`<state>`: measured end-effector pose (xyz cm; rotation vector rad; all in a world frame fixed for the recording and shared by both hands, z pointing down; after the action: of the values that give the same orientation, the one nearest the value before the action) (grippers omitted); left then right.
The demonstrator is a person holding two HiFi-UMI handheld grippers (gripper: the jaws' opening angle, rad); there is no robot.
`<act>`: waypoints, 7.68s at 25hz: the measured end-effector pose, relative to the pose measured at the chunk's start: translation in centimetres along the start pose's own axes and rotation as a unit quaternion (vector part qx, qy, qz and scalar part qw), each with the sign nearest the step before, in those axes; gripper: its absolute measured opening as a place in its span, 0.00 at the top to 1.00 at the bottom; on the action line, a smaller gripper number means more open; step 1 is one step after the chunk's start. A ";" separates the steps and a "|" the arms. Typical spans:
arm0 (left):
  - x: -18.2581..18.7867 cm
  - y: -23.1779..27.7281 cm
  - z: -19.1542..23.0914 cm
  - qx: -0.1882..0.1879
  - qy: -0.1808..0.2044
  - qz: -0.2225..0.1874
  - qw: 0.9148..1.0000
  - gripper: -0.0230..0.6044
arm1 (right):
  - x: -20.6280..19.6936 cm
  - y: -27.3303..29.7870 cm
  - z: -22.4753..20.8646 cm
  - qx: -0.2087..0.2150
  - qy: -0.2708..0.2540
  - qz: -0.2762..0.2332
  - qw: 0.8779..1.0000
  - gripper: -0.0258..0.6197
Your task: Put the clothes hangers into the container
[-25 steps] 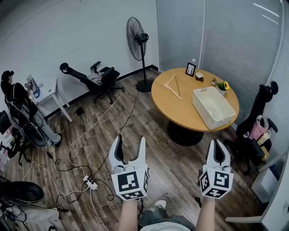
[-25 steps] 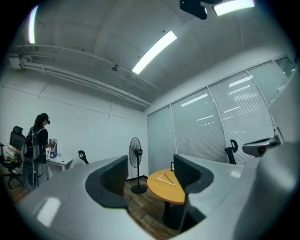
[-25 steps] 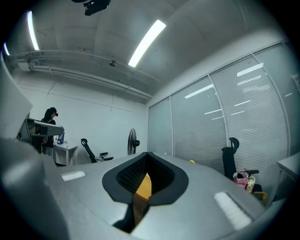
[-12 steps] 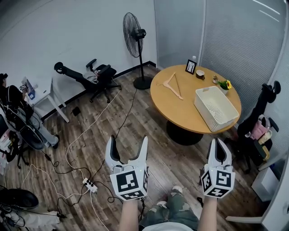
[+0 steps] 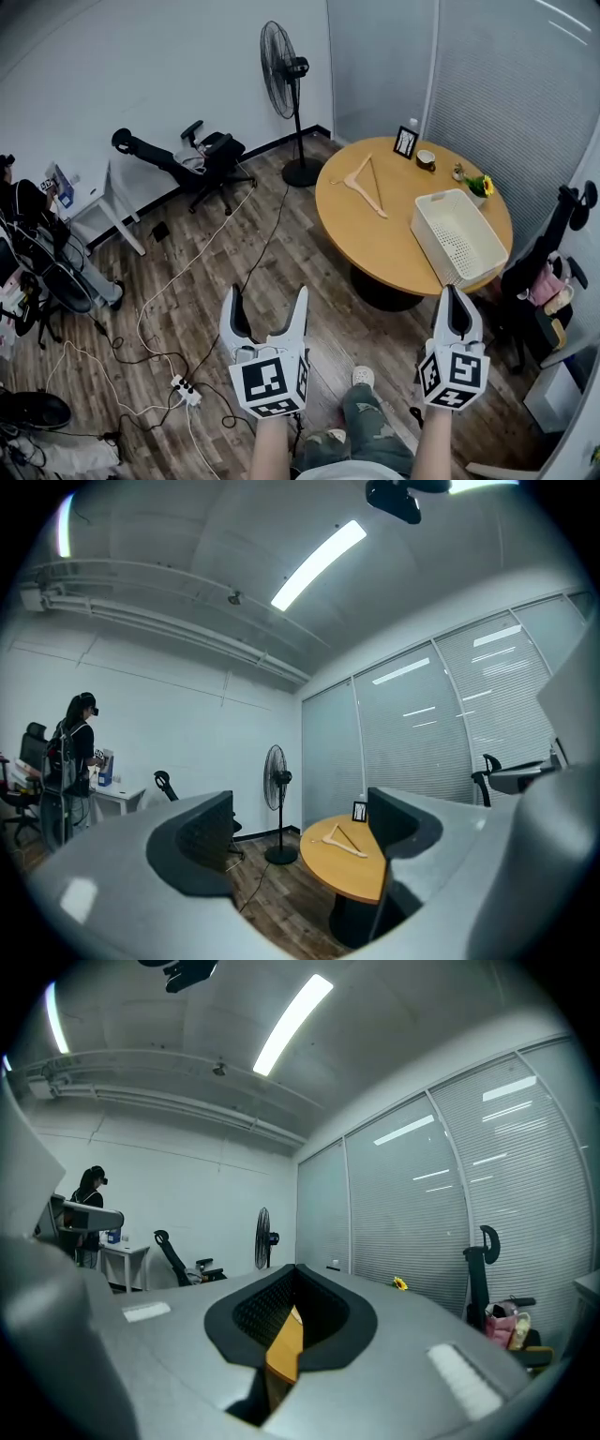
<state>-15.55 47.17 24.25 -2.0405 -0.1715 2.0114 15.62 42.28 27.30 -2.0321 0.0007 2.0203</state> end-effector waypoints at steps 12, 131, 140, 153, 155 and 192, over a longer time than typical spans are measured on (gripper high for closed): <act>-1.9 11.6 -2.0 0.038 0.010 -0.001 0.999 0.27 | -0.4 14.5 -3.1 0.038 0.018 -0.020 0.999 0.92; -42.7 57.3 -14.0 -0.059 -0.110 0.421 0.898 0.27 | -25.3 53.4 -9.9 -0.060 0.024 0.239 0.969 0.92; -46.5 57.1 -15.3 -0.024 -0.127 0.471 0.873 0.27 | -26.7 53.4 -10.2 -0.064 0.029 0.254 0.965 0.92; -50.4 56.4 -17.0 -0.010 -0.130 0.521 0.843 0.32 | -27.9 53.6 -10.8 -0.072 0.032 0.268 0.960 0.92; -50.6 56.3 -17.2 -0.010 -0.120 0.526 0.842 0.32 | -27.9 53.6 -10.9 -0.073 0.033 0.269 0.960 0.92; -51.6 55.7 -15.2 0.014 -0.089 0.526 0.846 0.74 | -28.3 54.9 -10.3 -0.063 0.061 0.269 0.959 0.92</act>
<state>-7.72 -21.72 58.71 -2.1135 1.1927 2.7117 14.44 -17.97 44.37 -2.4341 0.5148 2.2313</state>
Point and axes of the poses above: the fingertips, and each gripper's own axes: y forward along the fingers, z to its left, x out of its top, the point moved 7 cm from there along -y, backward along the fingers, and after that the axes turned 14 degrees about -z, right-handed, at the moved point
